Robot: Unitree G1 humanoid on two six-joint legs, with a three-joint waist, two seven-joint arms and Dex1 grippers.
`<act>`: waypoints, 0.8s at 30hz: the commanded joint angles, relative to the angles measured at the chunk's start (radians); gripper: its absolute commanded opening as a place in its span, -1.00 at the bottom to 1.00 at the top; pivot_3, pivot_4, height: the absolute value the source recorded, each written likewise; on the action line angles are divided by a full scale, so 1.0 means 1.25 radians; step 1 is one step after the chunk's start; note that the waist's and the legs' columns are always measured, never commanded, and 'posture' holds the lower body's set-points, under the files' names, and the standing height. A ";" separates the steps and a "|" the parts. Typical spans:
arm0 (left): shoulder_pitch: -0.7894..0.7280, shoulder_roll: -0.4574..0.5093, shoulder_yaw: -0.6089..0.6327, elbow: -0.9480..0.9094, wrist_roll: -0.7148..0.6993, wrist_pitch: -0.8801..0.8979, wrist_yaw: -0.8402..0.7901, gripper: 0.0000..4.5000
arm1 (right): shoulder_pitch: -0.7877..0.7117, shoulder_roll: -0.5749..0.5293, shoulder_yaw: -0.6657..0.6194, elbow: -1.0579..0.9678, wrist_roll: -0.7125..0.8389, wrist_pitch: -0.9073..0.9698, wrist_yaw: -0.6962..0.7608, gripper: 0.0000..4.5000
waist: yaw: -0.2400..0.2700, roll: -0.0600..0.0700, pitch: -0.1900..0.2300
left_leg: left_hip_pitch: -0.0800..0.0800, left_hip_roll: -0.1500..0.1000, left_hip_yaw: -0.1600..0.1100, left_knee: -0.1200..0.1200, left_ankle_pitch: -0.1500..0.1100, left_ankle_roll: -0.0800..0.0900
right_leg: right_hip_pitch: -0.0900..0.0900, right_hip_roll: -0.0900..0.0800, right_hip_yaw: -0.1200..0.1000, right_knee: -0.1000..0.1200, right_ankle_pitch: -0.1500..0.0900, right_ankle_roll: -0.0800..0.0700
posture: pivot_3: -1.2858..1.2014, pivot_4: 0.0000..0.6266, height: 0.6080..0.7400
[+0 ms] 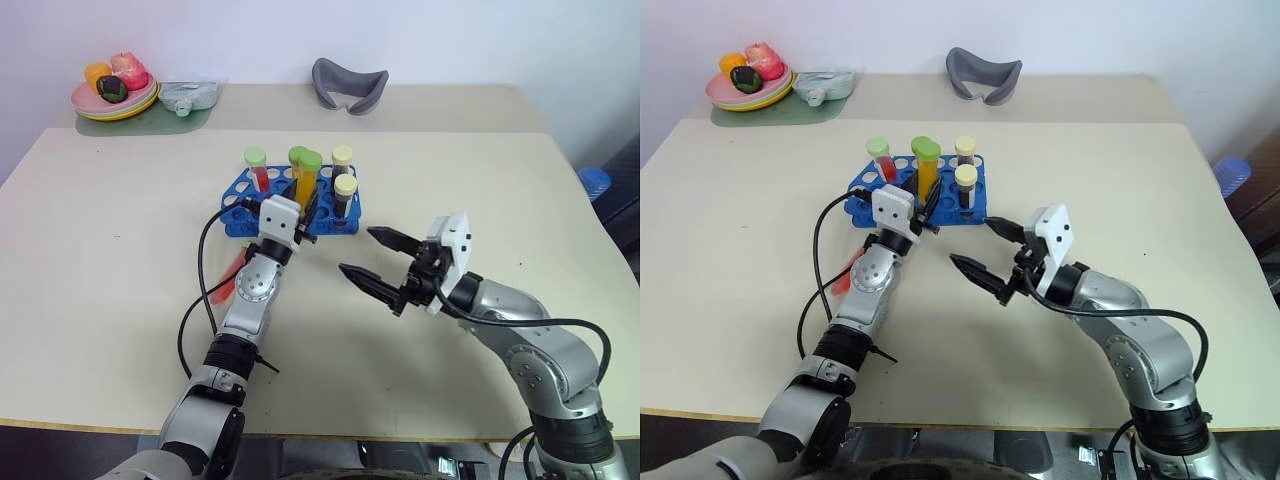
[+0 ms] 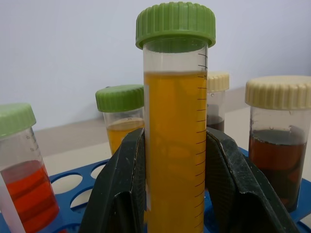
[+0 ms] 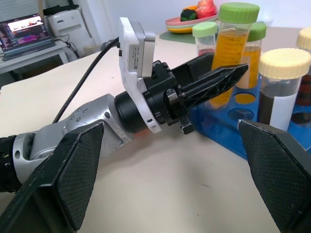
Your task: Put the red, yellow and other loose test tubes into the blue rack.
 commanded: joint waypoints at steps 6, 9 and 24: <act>0.048 0.009 0.009 -0.105 -0.026 0.037 -0.040 0.94 | -0.017 0.002 -0.003 -0.038 0.015 -0.003 -0.001 1.00 | -0.001 0.000 0.000 | 0.000 0.000 0.000 0.000 0.000 0.000 | 0.000 0.000 0.000 0.000 0.000 0.000 | 0.03 -0.52 1.00; 0.090 0.025 0.014 -0.211 -0.065 0.096 -0.075 0.97 | -0.018 -0.001 -0.006 -0.037 0.015 -0.005 0.002 1.00 | -0.001 0.000 0.000 | 0.000 0.000 0.000 0.000 0.000 0.000 | 0.000 0.000 0.000 0.000 0.000 0.000 | 0.03 -0.52 1.00; 0.286 0.534 0.255 -0.928 -0.453 1.047 -0.193 0.97 | -0.031 -0.025 -0.016 0.010 0.013 -0.022 0.059 1.00 | -0.005 0.001 0.000 | 0.001 0.001 -0.001 0.000 0.000 0.001 | 0.000 0.001 0.000 0.002 0.000 0.000 | 0.03 -0.52 1.00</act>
